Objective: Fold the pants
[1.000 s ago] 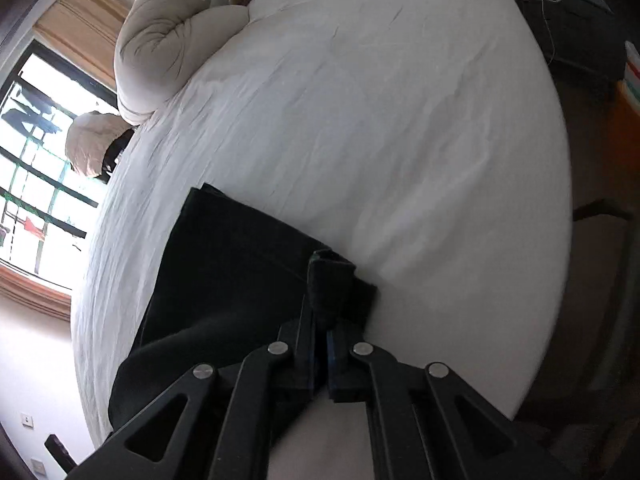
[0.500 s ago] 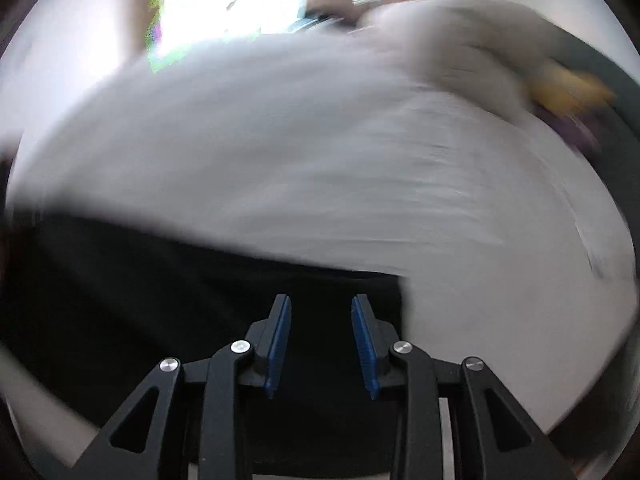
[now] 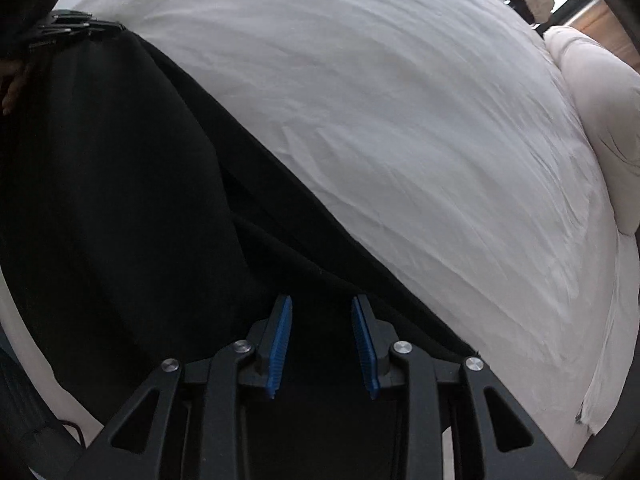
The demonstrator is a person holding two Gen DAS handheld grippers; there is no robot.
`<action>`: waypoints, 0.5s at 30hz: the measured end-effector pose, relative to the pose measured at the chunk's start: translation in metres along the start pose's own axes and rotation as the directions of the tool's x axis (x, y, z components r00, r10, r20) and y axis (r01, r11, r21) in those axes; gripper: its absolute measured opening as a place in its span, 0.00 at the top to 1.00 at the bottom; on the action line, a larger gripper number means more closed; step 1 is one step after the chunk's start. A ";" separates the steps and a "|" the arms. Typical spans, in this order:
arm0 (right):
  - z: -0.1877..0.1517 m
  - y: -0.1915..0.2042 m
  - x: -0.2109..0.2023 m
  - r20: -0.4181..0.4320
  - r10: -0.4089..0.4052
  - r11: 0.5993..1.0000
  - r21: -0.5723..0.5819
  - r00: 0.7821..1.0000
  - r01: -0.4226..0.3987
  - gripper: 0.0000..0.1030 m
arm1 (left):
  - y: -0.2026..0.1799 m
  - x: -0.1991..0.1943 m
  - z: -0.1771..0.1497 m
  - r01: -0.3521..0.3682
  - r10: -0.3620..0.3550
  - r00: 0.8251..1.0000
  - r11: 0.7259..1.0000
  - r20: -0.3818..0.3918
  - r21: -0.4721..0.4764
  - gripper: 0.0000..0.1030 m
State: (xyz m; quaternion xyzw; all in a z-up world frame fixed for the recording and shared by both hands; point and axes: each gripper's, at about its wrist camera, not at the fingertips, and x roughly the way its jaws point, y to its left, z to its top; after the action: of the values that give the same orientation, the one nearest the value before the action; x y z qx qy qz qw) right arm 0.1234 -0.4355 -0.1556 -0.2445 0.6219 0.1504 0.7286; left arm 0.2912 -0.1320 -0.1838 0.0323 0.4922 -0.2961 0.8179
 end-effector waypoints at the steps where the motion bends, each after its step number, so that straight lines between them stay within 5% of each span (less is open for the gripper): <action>1: 0.002 0.000 0.001 -0.006 0.005 1.000 -0.003 1.000 -0.005 0.67 | 0.000 0.000 0.000 -0.002 0.002 1.000 1.000 0.000 0.004 0.99; 4: 0.006 0.003 0.002 -0.023 0.035 0.999 -0.033 0.999 -0.036 0.93 | -0.001 0.000 0.001 -0.004 0.004 1.000 1.000 -0.001 0.011 0.99; 8: 0.004 0.006 -0.006 0.025 -0.026 0.999 -0.029 0.999 0.027 0.99 | -0.005 -0.001 0.003 -0.014 0.014 1.000 0.999 -0.006 0.034 0.99; 15: -0.012 -0.033 -0.042 0.195 -0.164 0.966 0.229 0.967 0.118 0.99 | -0.013 -0.002 0.003 -0.058 0.058 0.998 0.997 0.017 0.049 0.99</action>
State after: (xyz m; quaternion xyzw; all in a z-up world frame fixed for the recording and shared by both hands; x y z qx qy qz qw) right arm 0.1224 -0.4659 -0.1100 -0.1905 0.5341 0.0549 0.8219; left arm 0.2863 -0.1428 -0.1776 0.0643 0.4773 -0.2844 0.8290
